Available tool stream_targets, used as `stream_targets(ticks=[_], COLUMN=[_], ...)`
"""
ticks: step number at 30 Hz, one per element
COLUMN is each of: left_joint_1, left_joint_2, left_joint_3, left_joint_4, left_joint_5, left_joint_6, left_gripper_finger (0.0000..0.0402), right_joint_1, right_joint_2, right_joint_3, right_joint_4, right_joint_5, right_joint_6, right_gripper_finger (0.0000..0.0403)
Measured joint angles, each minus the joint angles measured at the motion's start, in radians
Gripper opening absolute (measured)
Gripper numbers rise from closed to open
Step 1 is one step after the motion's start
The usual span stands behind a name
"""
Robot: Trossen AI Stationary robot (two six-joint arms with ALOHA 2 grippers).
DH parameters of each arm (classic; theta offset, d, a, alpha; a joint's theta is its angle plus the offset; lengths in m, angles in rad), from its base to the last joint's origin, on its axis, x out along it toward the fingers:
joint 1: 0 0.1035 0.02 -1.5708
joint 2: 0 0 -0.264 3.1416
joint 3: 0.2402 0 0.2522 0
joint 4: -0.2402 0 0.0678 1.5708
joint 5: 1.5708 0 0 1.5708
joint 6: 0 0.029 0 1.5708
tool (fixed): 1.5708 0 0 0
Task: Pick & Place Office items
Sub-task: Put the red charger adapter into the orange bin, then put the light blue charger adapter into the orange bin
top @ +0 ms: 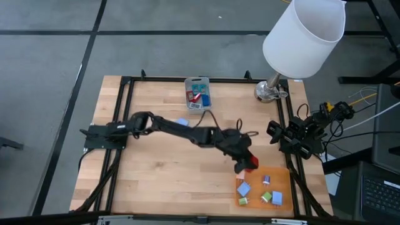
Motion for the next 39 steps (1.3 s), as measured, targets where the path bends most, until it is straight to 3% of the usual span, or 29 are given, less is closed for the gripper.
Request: stream_targets(ticks=[3, 16, 22, 25, 33, 39], left_joint_1=[-0.023, -0.064, -0.063, -0.059, -0.044, 0.006], left_joint_2=[0.039, 0.143, 0.136, 0.136, 0.135, 0.036], left_joint_3=[0.004, 0.0, 0.002, 0.003, 0.003, 0.009], left_joint_4=[0.092, 0.123, 0.214, 0.239, 0.216, -0.066], left_joint_5=[-0.02, -0.054, -0.051, -0.05, 0.001, 0.001], left_joint_6=[-0.058, -0.131, -0.131, -0.131, -0.094, 0.076], left_gripper_finger=[0.0203, 0.0203, 0.0342, 0.0375, 0.0363, 0.0353], right_joint_1=[0.0, 0.0, 0.0, 0.0, 0.0, 0.0], right_joint_2=[0.0, 0.0, 0.0, 0.0, 0.0, 0.0], right_joint_3=[0.0, 0.0, 0.0, 0.0, 0.0, 0.0], right_joint_4=[0.0, 0.0, 0.0, 0.0, 0.0, 0.0], right_joint_5=[0.0, 0.0, 0.0, 0.0, 0.0, 0.001], right_joint_6=[0.0, 0.005, 0.005, 0.004, 0.001, 0.005], right_gripper_finger=[0.0201, 0.0201, 0.0201, 0.0201, 0.02, 0.02])
